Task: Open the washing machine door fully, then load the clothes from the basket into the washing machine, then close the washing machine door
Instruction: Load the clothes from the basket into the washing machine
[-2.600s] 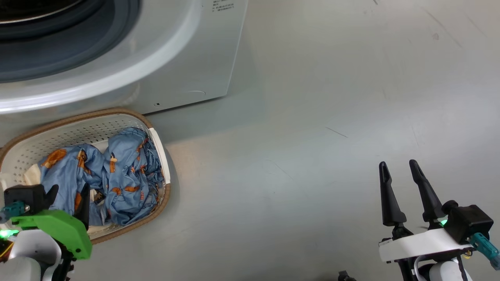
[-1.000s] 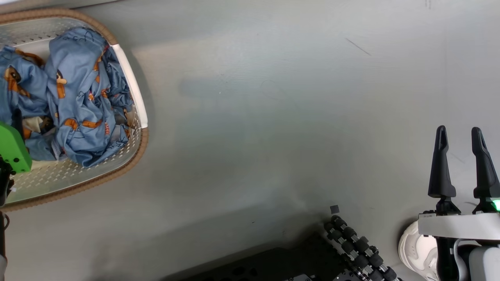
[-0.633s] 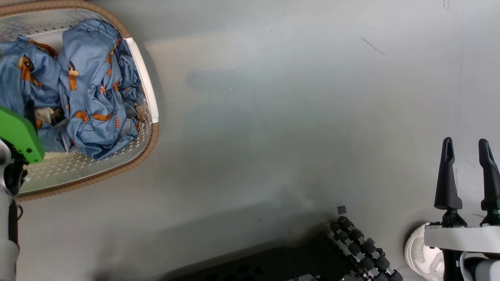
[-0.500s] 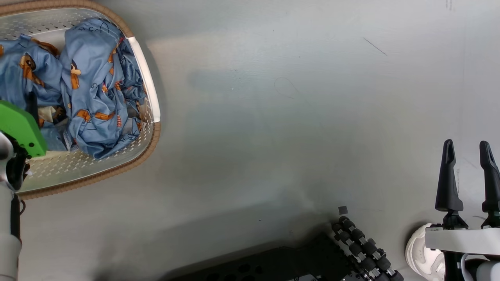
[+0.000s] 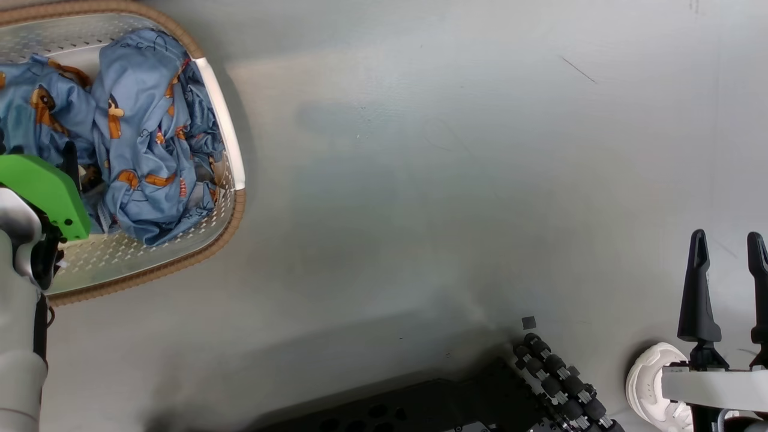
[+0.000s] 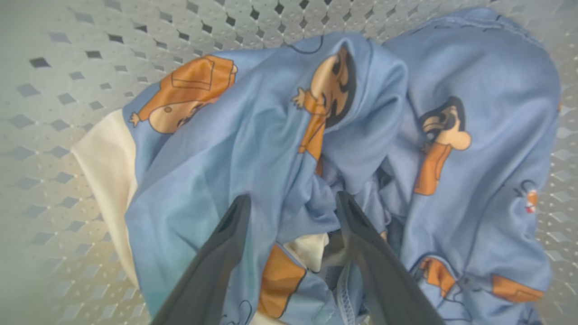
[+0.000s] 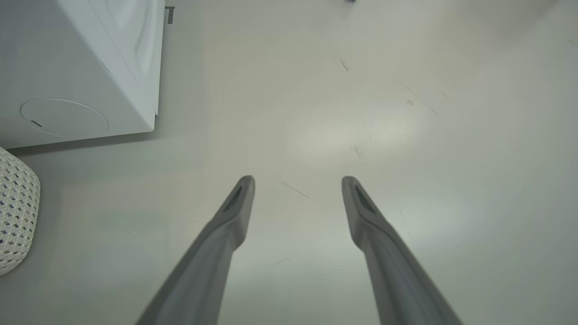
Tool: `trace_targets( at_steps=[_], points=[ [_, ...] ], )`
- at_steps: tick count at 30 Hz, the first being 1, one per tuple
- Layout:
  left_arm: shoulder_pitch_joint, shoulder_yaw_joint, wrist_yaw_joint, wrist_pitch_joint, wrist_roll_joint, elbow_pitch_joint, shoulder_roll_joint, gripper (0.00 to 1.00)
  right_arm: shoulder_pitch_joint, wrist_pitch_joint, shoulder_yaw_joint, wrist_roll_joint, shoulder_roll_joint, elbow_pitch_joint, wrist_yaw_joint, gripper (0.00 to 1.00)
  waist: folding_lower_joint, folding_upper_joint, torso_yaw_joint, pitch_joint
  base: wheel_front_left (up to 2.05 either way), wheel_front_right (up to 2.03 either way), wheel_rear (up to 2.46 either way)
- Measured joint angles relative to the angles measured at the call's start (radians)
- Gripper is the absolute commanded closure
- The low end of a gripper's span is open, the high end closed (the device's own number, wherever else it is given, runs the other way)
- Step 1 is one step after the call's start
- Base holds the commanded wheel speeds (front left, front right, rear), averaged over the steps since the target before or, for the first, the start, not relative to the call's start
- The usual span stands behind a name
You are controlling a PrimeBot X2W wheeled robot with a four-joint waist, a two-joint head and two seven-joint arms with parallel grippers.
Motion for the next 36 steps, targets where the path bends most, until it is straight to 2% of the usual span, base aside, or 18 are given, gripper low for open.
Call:
trace_targets(
  at_steps=[11, 18, 26, 27, 28, 30, 32, 35, 36],
  points=[
    [-0.051, -0.031, -0.007, -0.053, 0.008, 0.064, -0.003, 0.00, 0.050, 0.000, -0.002, -0.037, 0.000, -0.048, -0.002, 0.00, 0.0000, 0.0000, 0.021, 0.006, 0.69, 0.69, 0.69],
    [-0.070, -0.017, -0.007, -0.094, 0.017, 0.105, 0.013, 0.00, 0.051, 0.000, 0.015, -0.045, 0.000, -0.070, -0.004, 0.00, 0.0000, 0.0000, 0.038, 0.010, 0.36, 0.36, 0.36],
    [-0.093, -0.006, 0.011, -0.119, 0.023, 0.157, 0.033, 0.10, 0.051, 0.000, 0.028, -0.045, 0.000, -0.081, -0.013, 0.00, 0.0000, 0.0000, 0.047, 0.011, 0.02, 0.02, 0.02],
    [-0.095, -0.007, 0.011, -0.122, 0.023, 0.162, 0.033, 0.14, 0.051, 0.000, 0.029, -0.045, 0.000, -0.082, -0.013, 0.00, 0.0000, 0.0000, 0.048, 0.011, 0.00, 0.00, 0.00],
    [-0.097, -0.007, 0.011, -0.123, 0.023, 0.165, 0.033, 0.23, 0.051, 0.000, 0.030, -0.045, 0.000, -0.083, -0.013, 0.00, 0.0000, 0.0000, 0.048, 0.011, 0.00, 0.00, 0.00],
    [-0.104, -0.007, 0.011, -0.130, 0.023, 0.174, 0.032, 0.53, 0.051, 0.000, 0.031, -0.047, 0.000, -0.084, -0.014, 0.00, 0.0000, 0.0000, 0.049, 0.011, 0.00, 0.00, 0.00],
    [-0.110, -0.009, 0.011, -0.132, 0.025, 0.188, 0.032, 0.57, 0.051, 0.000, 0.032, -0.051, 0.000, -0.085, -0.014, 0.00, 0.0000, 0.0000, 0.050, 0.011, 0.00, 0.00, 0.00],
    [-0.112, -0.013, 0.011, -0.140, 0.027, 0.200, 0.031, 0.80, 0.051, 0.000, 0.033, -0.052, 0.000, -0.088, -0.015, 0.00, 0.0000, 0.0000, 0.051, 0.011, 0.00, 0.00, 0.00],
    [-0.112, -0.014, 0.011, -0.141, 0.029, 0.204, 0.031, 0.85, 0.051, 0.000, 0.033, -0.053, 0.000, -0.089, -0.015, 0.00, -0.0001, 0.0000, 0.052, 0.011, 0.00, 0.00, 0.00]
  ],
)
